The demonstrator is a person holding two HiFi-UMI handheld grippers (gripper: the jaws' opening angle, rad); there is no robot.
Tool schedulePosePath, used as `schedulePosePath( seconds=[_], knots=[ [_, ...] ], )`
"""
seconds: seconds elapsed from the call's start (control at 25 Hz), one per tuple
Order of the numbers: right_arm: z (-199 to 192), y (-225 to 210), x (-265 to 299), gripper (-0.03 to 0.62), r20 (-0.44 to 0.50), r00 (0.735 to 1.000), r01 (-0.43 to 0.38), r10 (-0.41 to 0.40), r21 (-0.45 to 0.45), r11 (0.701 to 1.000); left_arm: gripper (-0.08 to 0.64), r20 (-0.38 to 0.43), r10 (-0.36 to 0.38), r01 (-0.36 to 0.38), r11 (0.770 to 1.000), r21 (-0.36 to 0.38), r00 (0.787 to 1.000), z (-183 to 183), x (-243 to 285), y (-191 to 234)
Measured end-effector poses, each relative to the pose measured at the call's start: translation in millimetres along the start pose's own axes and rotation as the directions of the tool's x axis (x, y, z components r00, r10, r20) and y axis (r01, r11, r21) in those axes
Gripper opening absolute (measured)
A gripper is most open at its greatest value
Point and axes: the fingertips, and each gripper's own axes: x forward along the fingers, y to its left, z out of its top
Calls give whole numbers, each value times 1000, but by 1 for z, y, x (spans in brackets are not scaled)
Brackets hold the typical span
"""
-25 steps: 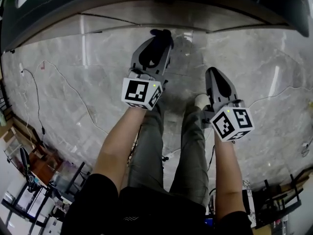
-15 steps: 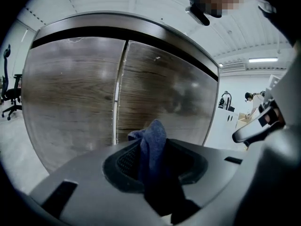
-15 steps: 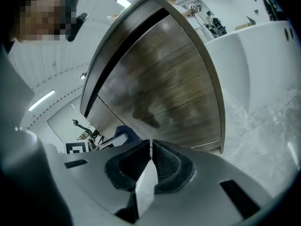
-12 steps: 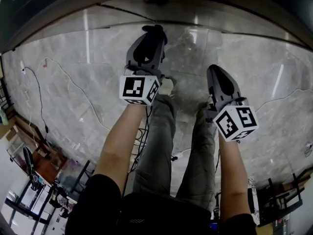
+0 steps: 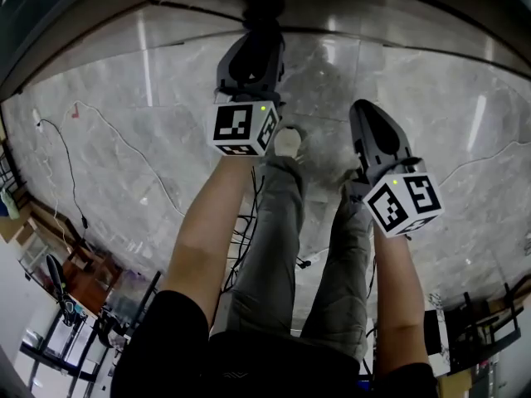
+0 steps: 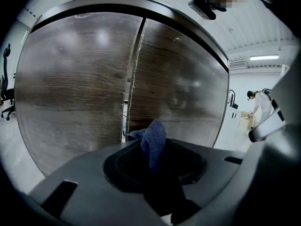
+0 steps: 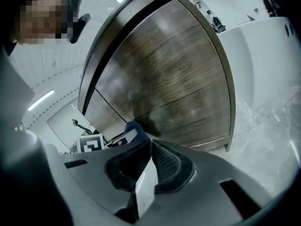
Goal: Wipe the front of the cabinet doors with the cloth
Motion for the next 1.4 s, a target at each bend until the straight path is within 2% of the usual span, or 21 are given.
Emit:
schedulePosePath(
  seconds=[0.36,0.56,0.96,1.24,1.4],
  knots=[
    [1,-24,-18,41,18,1000,18,-18,2,1000,131,-10,-62,62,998,14,998,-8,14,-39],
    [13,-36,-35,41,37,999,30,-31,9,999,131,-7,-87,87,996,13,996,-1,21,-65],
    [22,-73,-83,41,68,996,51,-52,19,999,132,-2,-195,195,979,53,981,4,42,-154],
    [22,-113,-122,41,88,992,87,-93,67,994,132,-7,-229,229,970,81,973,5,63,-205],
    [20,-129,-140,41,80,993,85,-89,58,995,132,-3,-241,240,966,92,971,5,73,-231]
  ],
)
